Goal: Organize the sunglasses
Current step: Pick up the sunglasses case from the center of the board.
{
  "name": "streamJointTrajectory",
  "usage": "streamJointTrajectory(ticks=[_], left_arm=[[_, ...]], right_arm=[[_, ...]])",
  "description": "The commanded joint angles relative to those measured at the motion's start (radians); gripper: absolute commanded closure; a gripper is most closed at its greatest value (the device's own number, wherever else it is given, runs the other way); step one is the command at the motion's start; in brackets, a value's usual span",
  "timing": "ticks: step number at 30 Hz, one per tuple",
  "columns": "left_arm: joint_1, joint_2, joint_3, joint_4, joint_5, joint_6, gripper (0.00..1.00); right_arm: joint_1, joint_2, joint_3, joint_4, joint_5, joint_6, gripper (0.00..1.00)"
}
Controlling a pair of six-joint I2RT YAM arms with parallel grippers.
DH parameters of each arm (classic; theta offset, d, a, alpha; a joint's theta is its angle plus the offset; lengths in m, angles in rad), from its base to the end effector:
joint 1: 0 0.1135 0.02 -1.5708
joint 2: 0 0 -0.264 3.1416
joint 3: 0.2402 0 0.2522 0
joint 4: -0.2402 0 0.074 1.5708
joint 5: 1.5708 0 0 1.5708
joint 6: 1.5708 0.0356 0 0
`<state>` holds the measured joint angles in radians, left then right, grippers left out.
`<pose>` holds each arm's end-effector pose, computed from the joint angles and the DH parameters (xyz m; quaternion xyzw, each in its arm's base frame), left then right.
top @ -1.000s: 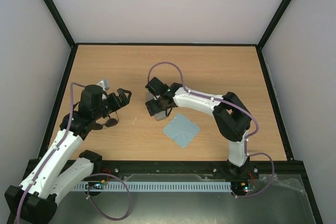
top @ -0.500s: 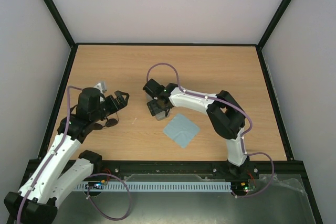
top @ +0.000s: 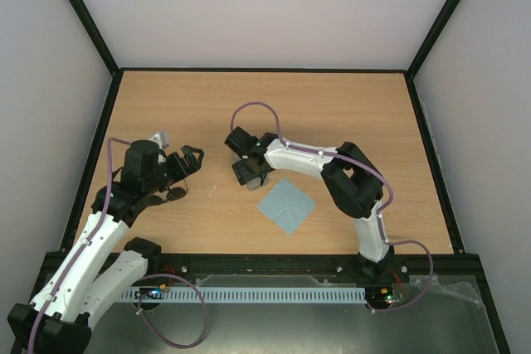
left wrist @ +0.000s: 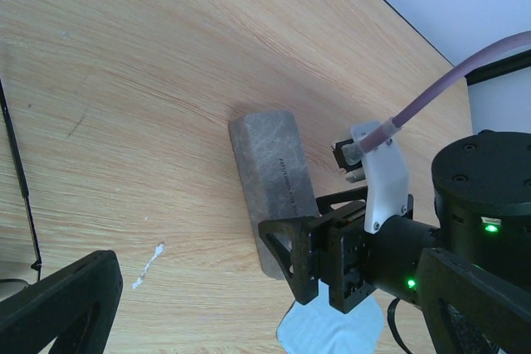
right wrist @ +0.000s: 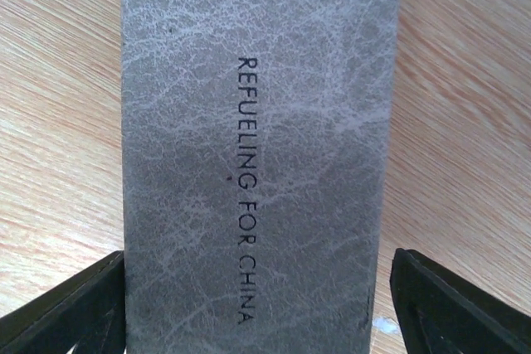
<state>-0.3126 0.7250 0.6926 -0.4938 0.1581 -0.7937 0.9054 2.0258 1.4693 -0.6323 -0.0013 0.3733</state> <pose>0.1539 -0.0556 0.2858 -0.1676 0.8485 -0.3195 0.3872 0.2571 0.3277 0.1705 -0.2583 0.9472 0.1138 0.1520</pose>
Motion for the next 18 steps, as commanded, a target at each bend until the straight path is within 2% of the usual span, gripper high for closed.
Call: streamJointTrajectory(ticks=[1, 3, 8, 13, 18], left_arm=[[0.008, -0.013, -0.010, -0.009, 0.013, 0.008, 0.00], [0.009, -0.012, -0.011, -0.009, 0.013, 0.008, 0.00], [0.012, -0.008, -0.022, 0.000, 0.020, 0.010, 0.01], [0.012, 0.013, -0.045, 0.029, 0.052, 0.017, 0.00], [0.006, 0.051, -0.075, 0.080, 0.117, 0.014, 0.00]], right_arm=[[-0.001, 0.025, 0.035, -0.029, 0.020, -0.011, 0.18], [-0.002, 0.026, 0.035, -0.029, 0.020, -0.010, 0.21], [-0.002, 0.022, 0.034, -0.031, 0.018, -0.012, 0.39], [-0.004, -0.049, 0.009, -0.029, -0.017, -0.003, 0.43], [-0.047, -0.180, -0.059, 0.016, -0.166, 0.025, 0.43]])
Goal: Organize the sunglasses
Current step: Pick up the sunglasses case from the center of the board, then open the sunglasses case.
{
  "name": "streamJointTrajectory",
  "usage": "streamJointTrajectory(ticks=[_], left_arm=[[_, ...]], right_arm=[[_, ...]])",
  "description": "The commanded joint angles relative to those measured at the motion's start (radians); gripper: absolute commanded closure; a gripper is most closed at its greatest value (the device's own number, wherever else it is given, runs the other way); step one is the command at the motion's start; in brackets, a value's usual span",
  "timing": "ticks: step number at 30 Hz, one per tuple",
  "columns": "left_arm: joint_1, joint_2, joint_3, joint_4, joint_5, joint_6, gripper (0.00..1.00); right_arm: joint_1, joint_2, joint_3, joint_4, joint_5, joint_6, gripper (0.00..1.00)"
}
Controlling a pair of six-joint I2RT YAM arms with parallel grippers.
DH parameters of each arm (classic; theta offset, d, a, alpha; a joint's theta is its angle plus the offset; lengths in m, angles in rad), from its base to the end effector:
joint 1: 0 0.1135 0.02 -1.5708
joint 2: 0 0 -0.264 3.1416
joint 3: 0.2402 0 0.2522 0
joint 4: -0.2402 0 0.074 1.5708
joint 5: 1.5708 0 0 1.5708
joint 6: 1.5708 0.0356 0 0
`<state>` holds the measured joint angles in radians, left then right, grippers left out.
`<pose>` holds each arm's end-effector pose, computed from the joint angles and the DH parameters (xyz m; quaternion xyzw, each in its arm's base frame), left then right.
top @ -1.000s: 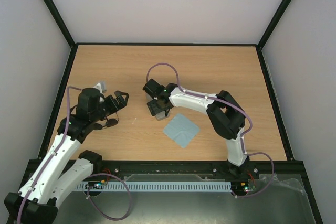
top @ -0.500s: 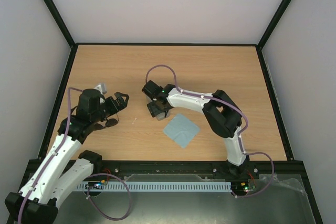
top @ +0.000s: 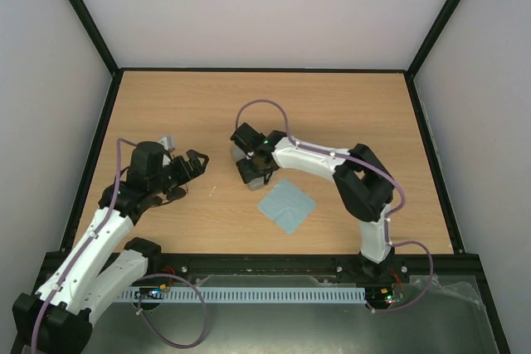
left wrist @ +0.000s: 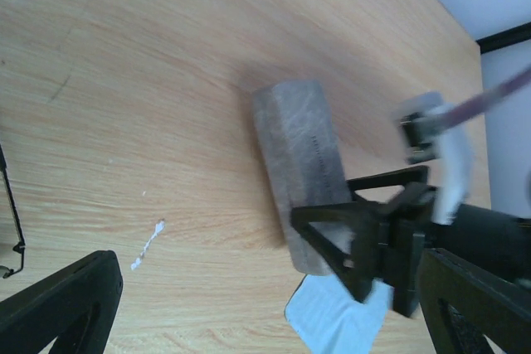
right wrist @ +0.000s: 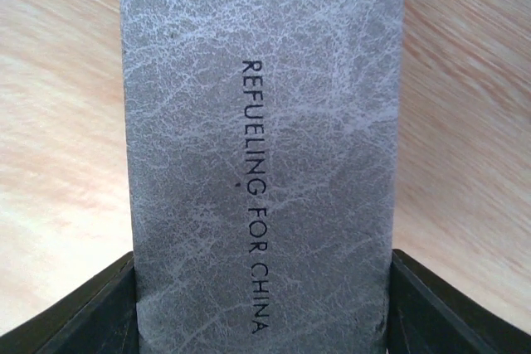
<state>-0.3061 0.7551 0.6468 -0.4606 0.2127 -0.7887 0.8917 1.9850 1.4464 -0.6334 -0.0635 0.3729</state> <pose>0.1593 -0.0582 0.2690 -0.1589 0.8591 -0.3280 0.3593 0.2557 0.3203 0.1801 -0.2574 0.9453 0.1421 0.1413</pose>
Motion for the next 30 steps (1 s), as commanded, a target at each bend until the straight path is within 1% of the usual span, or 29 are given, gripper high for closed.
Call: streamJointTrajectory(ticks=[1, 6, 11, 14, 18, 20, 24, 27, 30], left_arm=[[-0.007, 0.026, -0.034, 0.057, 0.066, 0.003, 0.00], [-0.058, 0.053, -0.046, 0.136, 0.087, -0.041, 0.00], [-0.116, 0.068, -0.043, 0.238, 0.098, -0.102, 0.01], [-0.145, 0.089, -0.046, 0.316, 0.115, -0.138, 0.00], [-0.191, 0.123, -0.037, 0.378, 0.107, -0.166, 0.00], [-0.209, 0.143, -0.026, 0.372, 0.092, -0.166, 0.01], [-0.227, 0.145, -0.022, 0.361, 0.066, -0.172, 0.00], [-0.235, 0.139, -0.021, 0.348, 0.046, -0.175, 0.00], [-0.237, 0.137, -0.026, 0.340, 0.038, -0.175, 0.04]], right_arm=[[-0.049, -0.165, -0.057, 0.031, -0.153, 0.033, 0.43], [-0.142, -0.308, -0.192, 0.170, -0.491, 0.099, 0.43], [-0.168, -0.397, -0.296, 0.298, -0.694, 0.191, 0.42], [-0.174, -0.445, -0.379, 0.452, -0.807, 0.294, 0.42], [-0.175, -0.476, -0.441, 0.587, -0.882, 0.387, 0.42], [-0.177, -0.492, -0.463, 0.639, -0.901, 0.430, 0.43], [-0.188, -0.515, -0.489, 0.708, -0.916, 0.492, 0.43], [-0.193, -0.521, -0.490, 0.721, -0.917, 0.505, 0.43], [-0.196, -0.527, -0.494, 0.737, -0.920, 0.518, 0.43]])
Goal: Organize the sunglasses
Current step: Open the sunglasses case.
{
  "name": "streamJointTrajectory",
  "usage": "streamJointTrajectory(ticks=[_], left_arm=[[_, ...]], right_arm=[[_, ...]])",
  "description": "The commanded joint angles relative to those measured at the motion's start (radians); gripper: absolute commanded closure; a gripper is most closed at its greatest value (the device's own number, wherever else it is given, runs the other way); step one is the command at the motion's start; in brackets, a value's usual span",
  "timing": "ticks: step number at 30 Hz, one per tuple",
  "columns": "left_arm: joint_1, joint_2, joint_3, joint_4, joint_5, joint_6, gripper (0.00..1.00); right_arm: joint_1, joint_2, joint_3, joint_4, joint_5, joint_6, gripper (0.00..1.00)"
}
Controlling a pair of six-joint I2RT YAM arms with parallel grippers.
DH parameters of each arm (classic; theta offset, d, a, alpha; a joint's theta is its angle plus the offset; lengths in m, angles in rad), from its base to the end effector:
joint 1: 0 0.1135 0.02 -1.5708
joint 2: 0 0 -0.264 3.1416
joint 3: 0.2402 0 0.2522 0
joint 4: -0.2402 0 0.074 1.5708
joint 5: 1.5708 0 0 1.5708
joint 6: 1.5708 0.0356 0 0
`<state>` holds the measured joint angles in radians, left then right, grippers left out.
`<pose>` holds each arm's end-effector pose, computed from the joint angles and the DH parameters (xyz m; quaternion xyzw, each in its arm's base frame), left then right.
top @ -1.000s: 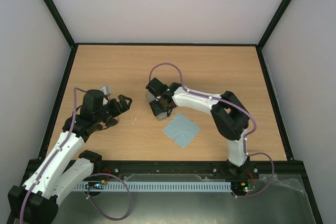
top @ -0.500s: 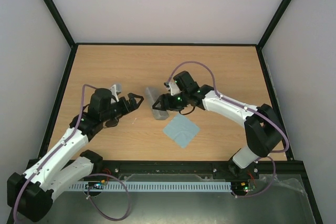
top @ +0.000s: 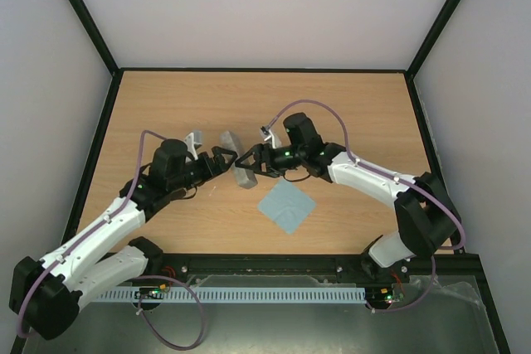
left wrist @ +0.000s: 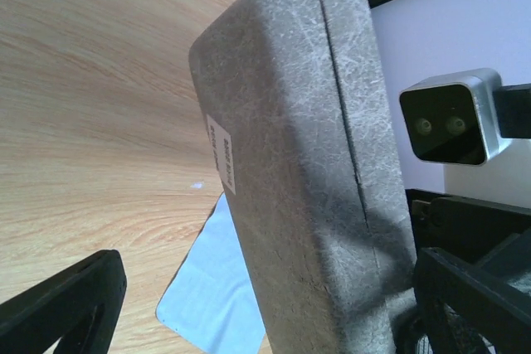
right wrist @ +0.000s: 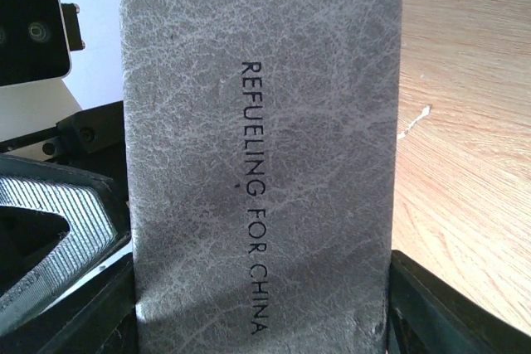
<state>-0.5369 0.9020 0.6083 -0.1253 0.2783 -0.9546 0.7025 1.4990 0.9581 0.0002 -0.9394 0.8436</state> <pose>0.1729 -0.1143 0.2631 -0.0983 0.8282 -0.4514 0.3172 0.2283 0.2309 0.2532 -0.1677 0.7898 0.5887 0.0393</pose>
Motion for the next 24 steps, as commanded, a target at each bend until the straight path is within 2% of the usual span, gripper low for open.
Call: streamJointTrajectory(ticks=[1, 7, 13, 24], left_arm=[[-0.007, -0.011, 0.009, 0.005, -0.030, -0.010, 0.06], [-0.007, -0.007, -0.009, 0.012, -0.034, -0.016, 0.25], [-0.007, 0.015, -0.033, 0.016, -0.032, -0.014, 0.41], [-0.006, 0.037, -0.065, 0.011, -0.063, -0.006, 0.43]], right_arm=[[-0.008, -0.042, -0.006, 0.104, -0.044, 0.049, 0.43], [-0.013, -0.053, -0.016, 0.132, -0.048, 0.071, 0.43], [-0.028, -0.078, -0.027, 0.188, -0.067, 0.115, 0.43], [-0.086, -0.134, -0.025, 0.221, -0.112, 0.158, 0.44]])
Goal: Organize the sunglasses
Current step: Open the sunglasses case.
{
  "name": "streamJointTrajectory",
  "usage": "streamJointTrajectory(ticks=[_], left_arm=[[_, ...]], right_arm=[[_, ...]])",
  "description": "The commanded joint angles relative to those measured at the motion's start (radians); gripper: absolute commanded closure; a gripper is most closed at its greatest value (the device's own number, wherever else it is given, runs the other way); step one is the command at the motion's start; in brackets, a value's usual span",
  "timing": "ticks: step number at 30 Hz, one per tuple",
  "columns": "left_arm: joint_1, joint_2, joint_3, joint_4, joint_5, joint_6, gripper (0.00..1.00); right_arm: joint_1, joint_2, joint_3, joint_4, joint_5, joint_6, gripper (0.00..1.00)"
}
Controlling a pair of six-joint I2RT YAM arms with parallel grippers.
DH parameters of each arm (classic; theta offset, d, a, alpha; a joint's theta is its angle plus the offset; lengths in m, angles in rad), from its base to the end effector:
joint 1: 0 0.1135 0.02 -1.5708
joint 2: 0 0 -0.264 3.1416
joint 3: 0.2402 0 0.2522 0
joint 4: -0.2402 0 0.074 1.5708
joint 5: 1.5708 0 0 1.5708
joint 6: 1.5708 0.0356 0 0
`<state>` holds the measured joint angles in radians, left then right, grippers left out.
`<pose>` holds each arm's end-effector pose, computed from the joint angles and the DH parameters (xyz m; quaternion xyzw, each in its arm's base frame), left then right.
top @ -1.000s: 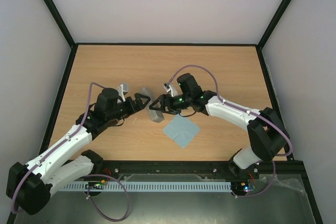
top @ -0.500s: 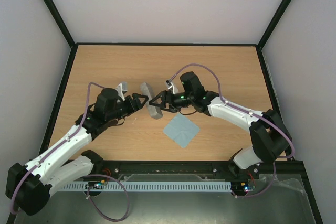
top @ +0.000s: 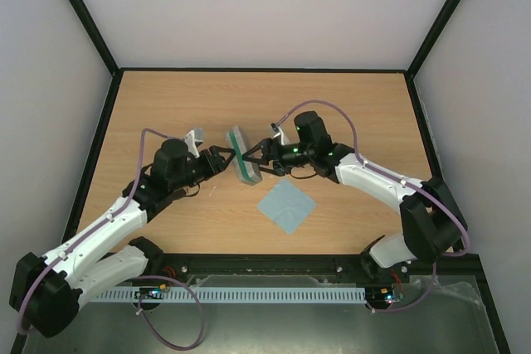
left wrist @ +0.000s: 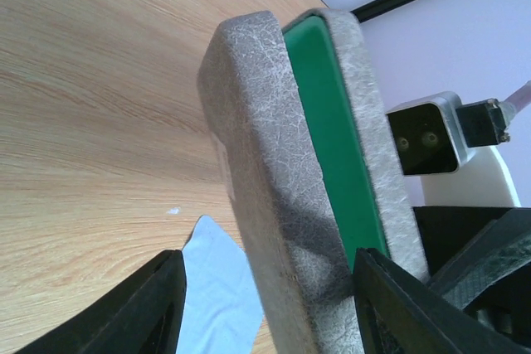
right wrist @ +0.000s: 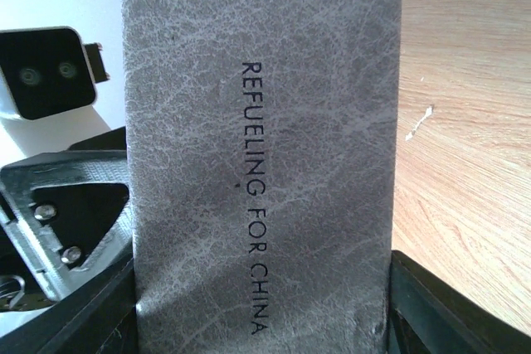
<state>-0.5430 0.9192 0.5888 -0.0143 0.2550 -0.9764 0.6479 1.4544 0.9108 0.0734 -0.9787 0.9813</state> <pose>0.1778 -0.1178 0.2640 -0.1030 0.8080 -0.4684 0.3422 0.2323 0.2129 0.2578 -0.1176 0.7827 0.6107 0.0253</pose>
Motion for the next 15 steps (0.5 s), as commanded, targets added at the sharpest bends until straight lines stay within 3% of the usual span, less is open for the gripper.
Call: streamJointTrajectory(ticks=[1, 15], left_arm=[[0.000, 0.020, -0.049, -0.103, -0.044, 0.017, 0.43], [0.021, -0.017, -0.029, -0.168, -0.072, 0.033, 0.37]], right_arm=[[-0.038, -0.095, 0.022, 0.146, -0.078, 0.020, 0.44], [-0.076, -0.088, 0.014, 0.047, -0.054, -0.072, 0.43]])
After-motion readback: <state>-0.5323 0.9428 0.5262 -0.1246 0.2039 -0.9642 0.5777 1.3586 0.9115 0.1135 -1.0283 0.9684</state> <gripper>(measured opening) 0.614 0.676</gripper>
